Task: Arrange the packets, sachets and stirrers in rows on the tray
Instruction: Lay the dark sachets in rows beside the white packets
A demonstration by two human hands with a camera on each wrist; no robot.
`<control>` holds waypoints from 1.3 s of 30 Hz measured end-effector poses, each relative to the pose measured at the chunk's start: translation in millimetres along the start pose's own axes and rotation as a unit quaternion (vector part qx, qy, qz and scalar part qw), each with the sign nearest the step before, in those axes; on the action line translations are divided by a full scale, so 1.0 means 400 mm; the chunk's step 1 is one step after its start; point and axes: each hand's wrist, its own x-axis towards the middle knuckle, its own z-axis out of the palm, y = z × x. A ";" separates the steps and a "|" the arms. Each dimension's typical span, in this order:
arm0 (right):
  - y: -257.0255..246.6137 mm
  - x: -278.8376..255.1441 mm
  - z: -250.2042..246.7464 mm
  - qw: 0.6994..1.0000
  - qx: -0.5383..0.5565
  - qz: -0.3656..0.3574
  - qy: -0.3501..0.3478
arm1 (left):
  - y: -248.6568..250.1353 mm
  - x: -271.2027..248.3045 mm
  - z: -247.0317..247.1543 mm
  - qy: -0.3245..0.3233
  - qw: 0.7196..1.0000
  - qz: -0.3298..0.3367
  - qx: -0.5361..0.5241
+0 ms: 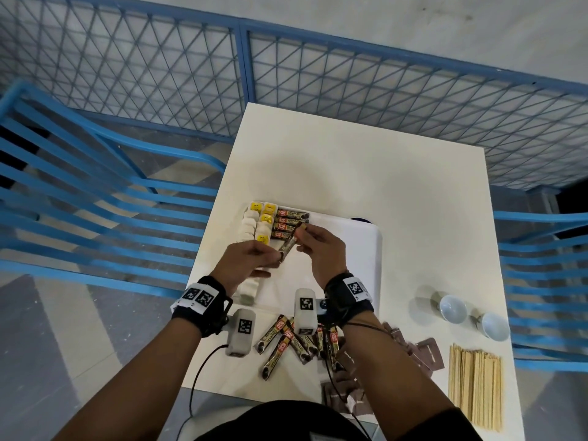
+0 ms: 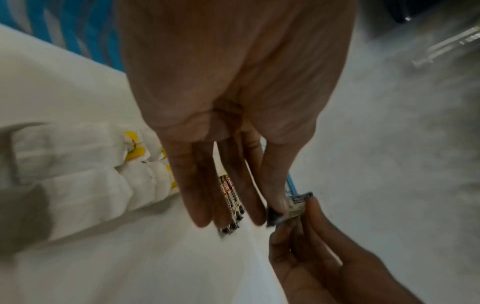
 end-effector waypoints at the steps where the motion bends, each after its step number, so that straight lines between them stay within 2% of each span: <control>1: -0.001 -0.001 0.003 1.000 -0.006 0.001 -0.007 | -0.003 -0.001 0.002 -0.022 0.999 -0.004 0.048; 3: -0.006 -0.009 0.007 0.998 -0.043 -0.013 -0.036 | -0.007 0.001 0.007 -0.040 0.994 -0.005 0.097; 7: -0.017 -0.028 0.009 0.978 -0.172 -0.060 -0.104 | 0.007 0.003 0.017 0.011 1.000 0.011 -0.012; 9: -0.015 -0.029 0.007 0.962 -0.226 -0.079 -0.132 | 0.013 0.004 0.017 0.018 0.999 0.026 -0.027; 14: -0.014 -0.021 0.000 0.956 -0.249 -0.067 -0.139 | 0.011 0.012 0.020 0.034 0.998 0.055 0.021; 17: -0.019 -0.015 -0.001 0.949 -0.272 -0.072 -0.144 | 0.009 0.018 0.021 0.066 0.994 0.080 0.037; 20: -0.018 0.002 -0.016 0.925 -0.337 -0.101 -0.143 | 0.012 0.027 0.009 0.102 0.990 0.094 0.030; 28: 0.007 0.044 -0.020 0.919 -0.362 -0.092 -0.129 | -0.003 0.057 -0.011 0.135 0.980 0.081 0.123; 31: 0.028 0.065 -0.025 0.923 -0.366 -0.080 -0.084 | -0.010 0.060 -0.029 0.128 0.979 0.064 0.145; 35: 0.085 0.094 -0.033 0.890 -0.449 -0.078 -0.030 | -0.021 0.064 -0.062 0.117 0.976 0.051 0.177; 39: 0.129 0.103 -0.022 0.847 -0.523 -0.092 -0.020 | -0.026 0.068 -0.084 0.103 0.972 0.037 0.208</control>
